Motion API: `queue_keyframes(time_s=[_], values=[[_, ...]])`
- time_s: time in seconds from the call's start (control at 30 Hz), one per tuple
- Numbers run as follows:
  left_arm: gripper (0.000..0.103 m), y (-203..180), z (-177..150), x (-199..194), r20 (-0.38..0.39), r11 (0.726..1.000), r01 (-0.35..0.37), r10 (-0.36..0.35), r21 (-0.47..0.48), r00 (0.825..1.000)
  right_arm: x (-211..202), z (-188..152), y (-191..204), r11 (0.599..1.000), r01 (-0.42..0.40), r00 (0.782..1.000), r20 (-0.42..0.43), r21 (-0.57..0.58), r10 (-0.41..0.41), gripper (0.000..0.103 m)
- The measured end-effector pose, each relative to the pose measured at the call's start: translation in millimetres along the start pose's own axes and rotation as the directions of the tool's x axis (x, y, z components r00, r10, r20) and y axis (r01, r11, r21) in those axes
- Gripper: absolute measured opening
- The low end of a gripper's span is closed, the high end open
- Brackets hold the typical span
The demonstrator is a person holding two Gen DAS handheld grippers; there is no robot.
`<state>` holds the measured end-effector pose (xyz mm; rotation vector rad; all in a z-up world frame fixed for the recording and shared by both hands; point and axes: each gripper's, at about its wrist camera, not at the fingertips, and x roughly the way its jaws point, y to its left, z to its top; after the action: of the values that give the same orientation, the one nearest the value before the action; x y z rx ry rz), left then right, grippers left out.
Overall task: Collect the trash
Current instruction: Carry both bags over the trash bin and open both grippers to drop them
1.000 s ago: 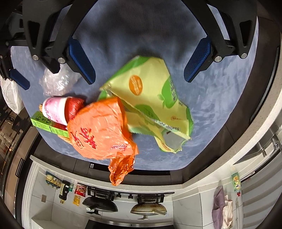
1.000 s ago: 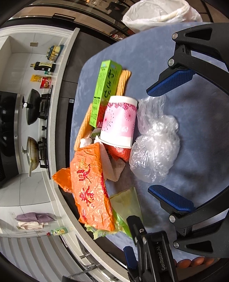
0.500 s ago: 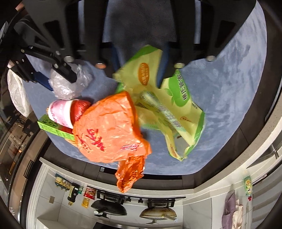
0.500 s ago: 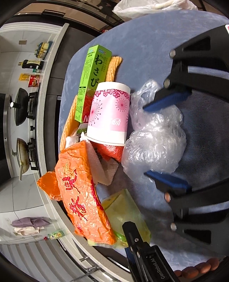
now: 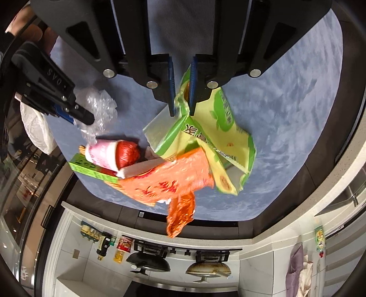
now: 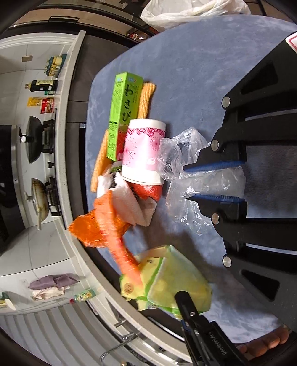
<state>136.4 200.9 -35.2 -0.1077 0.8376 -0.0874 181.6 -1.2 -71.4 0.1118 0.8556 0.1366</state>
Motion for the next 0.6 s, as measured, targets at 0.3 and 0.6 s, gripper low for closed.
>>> queue_keyframes(time_s=[0.3, 0.6], values=[[0.01, -21, 1, -56, 0.08, 0.998, 0.054, -0.056, 0.025, 0.995, -58, 5, -18, 0.999, 0.01, 0.994, 0.108, 0.032, -0.014, 0.016], [0.01, -70, 9, -103, 0.17, 0.983, 0.135, -0.155, 0.12, 0.973, -115, 6, -47, 0.996, 0.036, 0.975, 0.217, 0.085, -0.053, 0.016]])
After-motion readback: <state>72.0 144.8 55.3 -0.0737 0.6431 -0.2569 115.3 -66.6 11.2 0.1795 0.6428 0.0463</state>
